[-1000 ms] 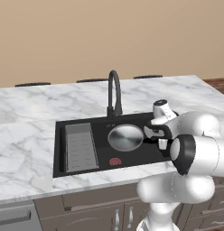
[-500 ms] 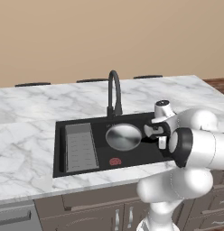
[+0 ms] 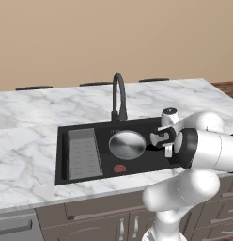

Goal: Pick the pan and sponge and place them into the sink. Then turn on the water.

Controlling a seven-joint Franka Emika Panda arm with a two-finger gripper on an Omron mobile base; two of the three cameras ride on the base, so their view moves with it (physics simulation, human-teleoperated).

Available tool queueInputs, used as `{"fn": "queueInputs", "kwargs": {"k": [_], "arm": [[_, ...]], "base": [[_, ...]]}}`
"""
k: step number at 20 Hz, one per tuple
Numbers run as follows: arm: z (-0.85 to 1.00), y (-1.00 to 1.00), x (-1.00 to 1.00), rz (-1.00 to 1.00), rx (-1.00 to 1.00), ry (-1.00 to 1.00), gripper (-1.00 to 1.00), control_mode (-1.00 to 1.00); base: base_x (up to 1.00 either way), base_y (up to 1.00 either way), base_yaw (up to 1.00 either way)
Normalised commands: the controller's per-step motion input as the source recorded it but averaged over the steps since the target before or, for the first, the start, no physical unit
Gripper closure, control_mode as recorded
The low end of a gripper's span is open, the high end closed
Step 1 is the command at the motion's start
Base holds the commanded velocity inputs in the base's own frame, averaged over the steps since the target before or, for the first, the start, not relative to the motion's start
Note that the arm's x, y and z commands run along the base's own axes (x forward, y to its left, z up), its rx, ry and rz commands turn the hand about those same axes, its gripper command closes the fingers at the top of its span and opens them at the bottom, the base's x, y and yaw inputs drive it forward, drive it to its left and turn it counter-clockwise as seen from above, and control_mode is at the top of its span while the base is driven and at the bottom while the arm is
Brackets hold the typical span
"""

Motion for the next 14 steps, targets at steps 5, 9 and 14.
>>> {"fn": "queueInputs", "kwargs": {"k": [5, 9, 14], "arm": [[-0.13, 0.00, 0.09, 0.05, 0.00, -0.01, 1.00, -1.00], [-0.11, 0.00, 0.10, 0.04, 0.00, -0.02, 1.00, -1.00], [-0.15, 0.00, 0.07, 0.03, 0.01, -0.02, 1.00, -1.00]], "base": [[0.00, 0.00, 0.00], [0.00, 0.00, 0.00], [0.00, 0.00, 0.00]]}}
